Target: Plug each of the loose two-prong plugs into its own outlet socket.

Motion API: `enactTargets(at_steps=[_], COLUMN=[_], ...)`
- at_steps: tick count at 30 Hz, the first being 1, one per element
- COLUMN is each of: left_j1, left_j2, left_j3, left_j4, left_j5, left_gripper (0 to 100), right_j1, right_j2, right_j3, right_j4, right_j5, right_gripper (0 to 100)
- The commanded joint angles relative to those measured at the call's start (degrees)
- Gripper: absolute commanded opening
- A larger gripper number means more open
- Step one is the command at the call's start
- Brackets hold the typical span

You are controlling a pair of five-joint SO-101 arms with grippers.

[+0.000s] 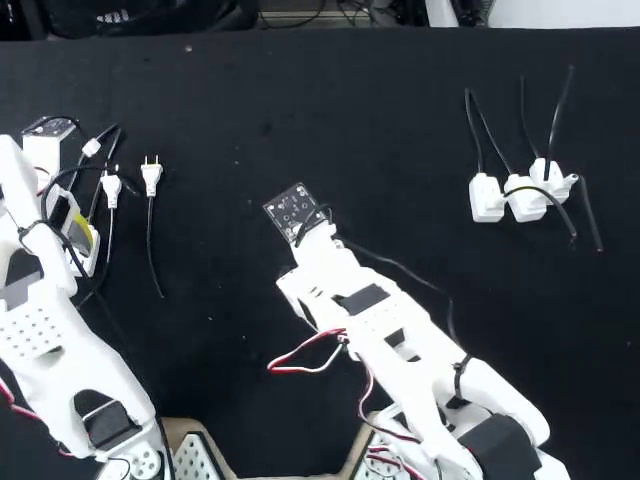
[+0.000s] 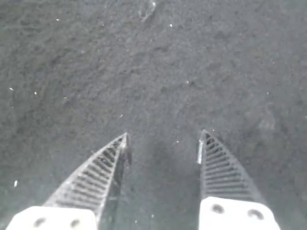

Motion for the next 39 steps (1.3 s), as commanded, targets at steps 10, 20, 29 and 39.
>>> enactTargets(at_steps=[10,20,29,39], left_j1=[-0.7,-0.7,-0.6,-0.5], left_j2=[5.9,5.3,10.6,13.0], left_j3=[-16.5,-18.9,-18.9,-19.0], left_j4=[10.5,10.9,12.5,12.7], left_j5=[0.1,1.3,1.3,4.1], left_gripper=[19,28,24,20], right_j1=[-0.7,-0.7,-0.7,-0.7], right_j2=[-2.2,-2.2,-2.2,-2.2], right_j3=[-0.2,-0.2,-0.2,-0.2], right_j4=[-1.0,-1.0,-1.0,-1.0], right_j5=[0.2,0.2,0.2,0.2], right_gripper=[20.8,20.8,20.8,20.8])
